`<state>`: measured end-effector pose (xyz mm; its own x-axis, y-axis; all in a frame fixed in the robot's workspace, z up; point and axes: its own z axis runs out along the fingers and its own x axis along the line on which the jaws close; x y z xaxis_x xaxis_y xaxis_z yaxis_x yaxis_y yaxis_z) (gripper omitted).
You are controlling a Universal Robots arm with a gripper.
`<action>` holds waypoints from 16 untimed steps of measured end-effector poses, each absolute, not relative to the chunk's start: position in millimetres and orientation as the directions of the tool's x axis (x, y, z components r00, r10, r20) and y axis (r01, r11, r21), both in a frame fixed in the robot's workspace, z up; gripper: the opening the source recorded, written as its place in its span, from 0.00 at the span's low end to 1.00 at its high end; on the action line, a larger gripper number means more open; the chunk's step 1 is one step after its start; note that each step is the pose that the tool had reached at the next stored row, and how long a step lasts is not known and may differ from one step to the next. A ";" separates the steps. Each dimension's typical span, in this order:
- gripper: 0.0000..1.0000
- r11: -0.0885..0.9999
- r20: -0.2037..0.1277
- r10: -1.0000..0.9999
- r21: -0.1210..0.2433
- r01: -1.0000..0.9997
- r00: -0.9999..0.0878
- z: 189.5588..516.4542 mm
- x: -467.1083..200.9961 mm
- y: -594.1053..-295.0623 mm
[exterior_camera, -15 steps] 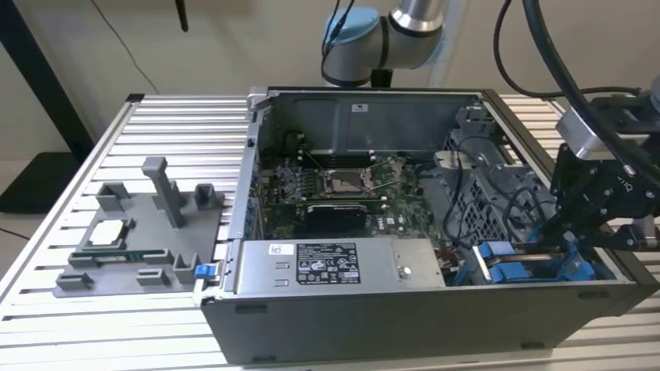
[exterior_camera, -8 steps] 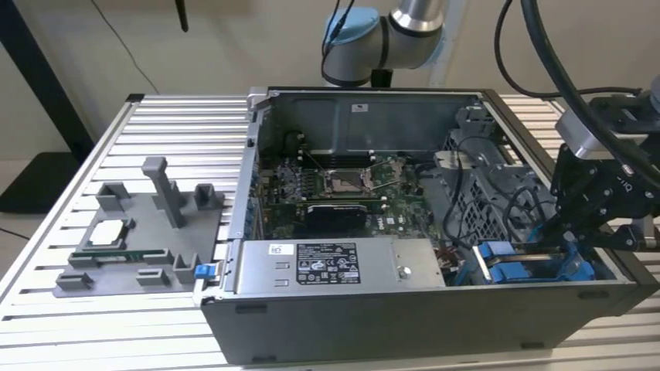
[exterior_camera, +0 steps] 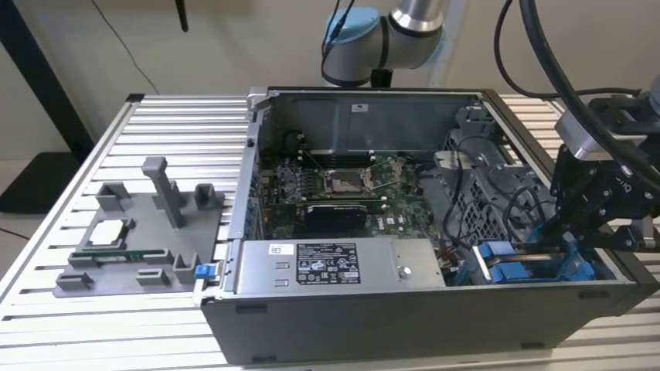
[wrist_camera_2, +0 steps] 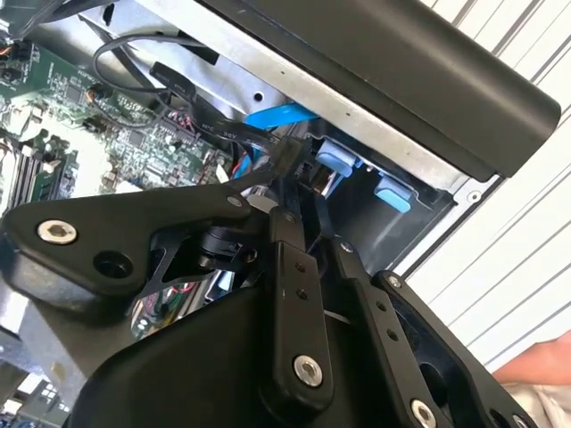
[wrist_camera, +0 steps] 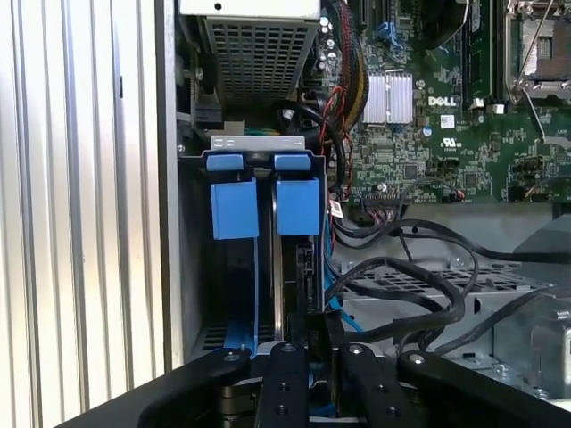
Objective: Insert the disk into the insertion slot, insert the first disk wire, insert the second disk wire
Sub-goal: 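Insert the first disk wire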
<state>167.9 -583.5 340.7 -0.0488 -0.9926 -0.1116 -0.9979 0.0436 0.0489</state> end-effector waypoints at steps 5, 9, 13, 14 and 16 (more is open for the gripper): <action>0.00 0.044 -0.112 -0.993 0.049 -0.998 -0.049 339.6 167.9 -583.4; 0.00 0.044 -0.111 -0.993 0.049 -0.998 -0.049 338.9 167.9 -583.3; 0.00 0.045 -0.111 -0.993 0.049 -0.998 -0.050 337.9 167.9 -583.3; 0.00 0.045 -0.113 -0.992 0.049 -0.998 -0.050 336.9 167.9 -583.3; 0.00 0.045 -0.112 -0.992 0.049 -0.998 -0.051 336.8 167.9 -583.3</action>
